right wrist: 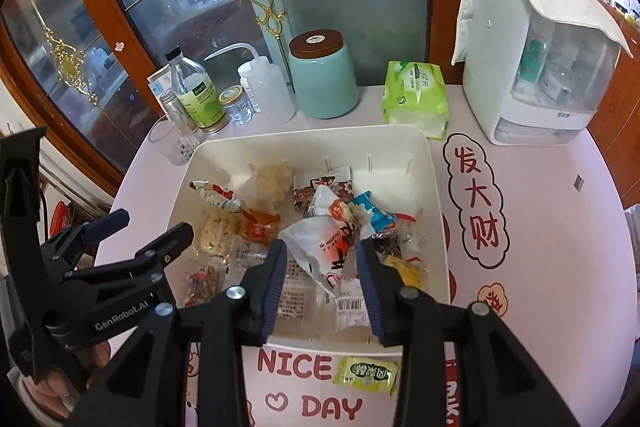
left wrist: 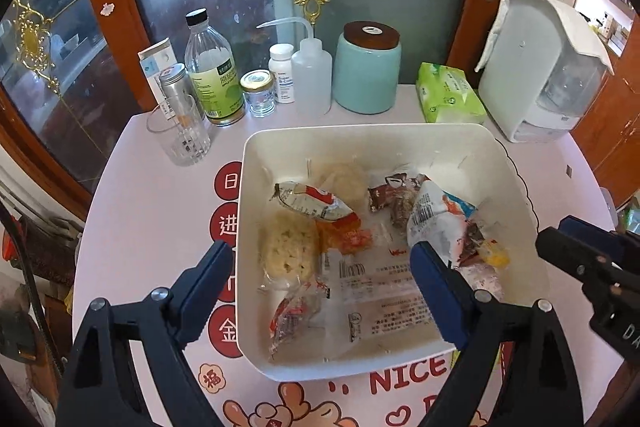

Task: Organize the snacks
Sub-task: 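Carry both held snacks over the tray, lower them and open both grippers, then move the right gripper to the green packet on the table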

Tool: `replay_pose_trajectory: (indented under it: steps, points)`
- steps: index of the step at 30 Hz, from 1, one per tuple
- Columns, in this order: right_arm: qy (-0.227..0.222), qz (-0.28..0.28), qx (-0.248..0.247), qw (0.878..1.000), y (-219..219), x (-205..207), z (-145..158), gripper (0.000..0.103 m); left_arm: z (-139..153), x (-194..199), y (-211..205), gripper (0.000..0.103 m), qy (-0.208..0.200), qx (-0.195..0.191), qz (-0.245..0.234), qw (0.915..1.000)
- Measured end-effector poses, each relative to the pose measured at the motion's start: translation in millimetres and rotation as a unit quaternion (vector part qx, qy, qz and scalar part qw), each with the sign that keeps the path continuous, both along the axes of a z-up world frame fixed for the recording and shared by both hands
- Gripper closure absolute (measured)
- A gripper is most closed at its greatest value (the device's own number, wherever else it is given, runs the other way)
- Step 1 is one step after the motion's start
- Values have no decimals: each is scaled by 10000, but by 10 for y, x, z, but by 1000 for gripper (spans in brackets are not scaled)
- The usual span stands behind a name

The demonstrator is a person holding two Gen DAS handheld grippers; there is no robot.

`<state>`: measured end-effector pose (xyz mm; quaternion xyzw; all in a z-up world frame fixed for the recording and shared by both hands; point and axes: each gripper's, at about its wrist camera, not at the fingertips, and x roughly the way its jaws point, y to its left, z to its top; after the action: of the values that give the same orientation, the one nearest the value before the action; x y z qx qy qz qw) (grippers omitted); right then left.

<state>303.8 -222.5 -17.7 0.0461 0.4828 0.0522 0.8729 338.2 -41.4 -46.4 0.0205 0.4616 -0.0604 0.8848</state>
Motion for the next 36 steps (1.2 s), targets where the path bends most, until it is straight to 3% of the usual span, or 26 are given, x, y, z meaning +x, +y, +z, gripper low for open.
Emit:
replay_pose_trajectory:
  steps: [7,13,18,29,36]
  points:
    - [-116,131,-110,9998,72,-222,48,65,127,-201,7,13,-125,-154,-1,9998]
    - [-253,147,-183,9994,62,-473,89,57,191,-454,23,13,-219,-286,33,9993]
    - [-262,102,-167,9995,4,-679,37,55,166,-677,34,13,-291,-306,123,9990]
    - [-326,-85,-174,9993,-152,-1091,-210,54,-204,-1200,145,13,-240,-316,406,9984]
    - [-125,-121,-286,9994,-159,-1196,-511,45,-563,-1359,185,13,-66,-164,536,9984]
